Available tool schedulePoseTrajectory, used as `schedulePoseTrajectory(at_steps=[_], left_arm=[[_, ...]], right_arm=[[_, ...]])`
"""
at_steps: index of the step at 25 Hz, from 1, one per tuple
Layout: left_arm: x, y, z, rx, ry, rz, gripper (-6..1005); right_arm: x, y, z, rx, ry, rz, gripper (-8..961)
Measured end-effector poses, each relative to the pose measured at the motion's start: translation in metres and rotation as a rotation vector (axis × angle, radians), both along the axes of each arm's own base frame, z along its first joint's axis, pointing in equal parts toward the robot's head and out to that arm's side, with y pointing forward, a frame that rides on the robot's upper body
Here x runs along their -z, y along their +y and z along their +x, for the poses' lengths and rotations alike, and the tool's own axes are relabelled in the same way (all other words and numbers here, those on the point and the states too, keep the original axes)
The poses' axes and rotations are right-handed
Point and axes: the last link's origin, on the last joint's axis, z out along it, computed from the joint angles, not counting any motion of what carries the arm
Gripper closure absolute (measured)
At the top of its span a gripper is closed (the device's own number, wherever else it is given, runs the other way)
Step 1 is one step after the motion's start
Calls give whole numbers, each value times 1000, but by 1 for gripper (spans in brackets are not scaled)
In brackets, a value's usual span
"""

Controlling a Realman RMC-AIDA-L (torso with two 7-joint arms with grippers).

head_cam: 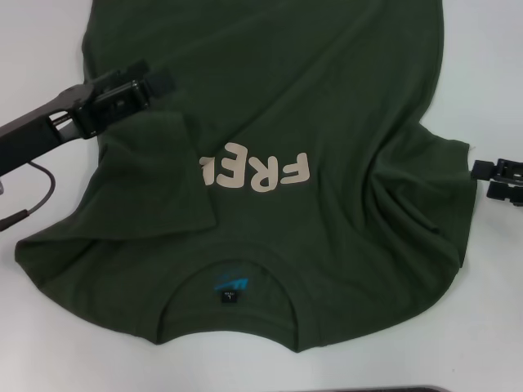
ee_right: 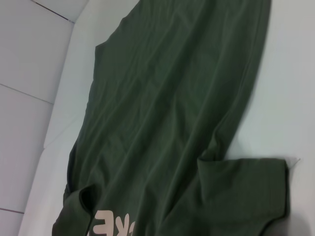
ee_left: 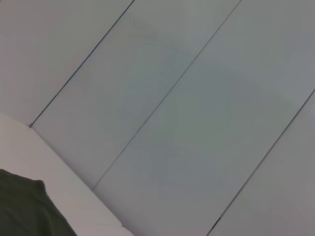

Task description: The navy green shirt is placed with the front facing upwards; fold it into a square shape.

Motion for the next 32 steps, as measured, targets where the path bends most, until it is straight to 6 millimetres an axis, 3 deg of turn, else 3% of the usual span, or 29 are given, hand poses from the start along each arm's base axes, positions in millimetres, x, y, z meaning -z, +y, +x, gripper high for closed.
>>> schedulePoseTrajectory(at_steps=[13,32], left_arm=[[0,0,-2,-7,6,1,38],[1,-1,-2,-7,7,-2,38]], right_arm=[[17,7,-3,-1,-18,-20,54],[21,10,-6,-17,-22,-21,54]])
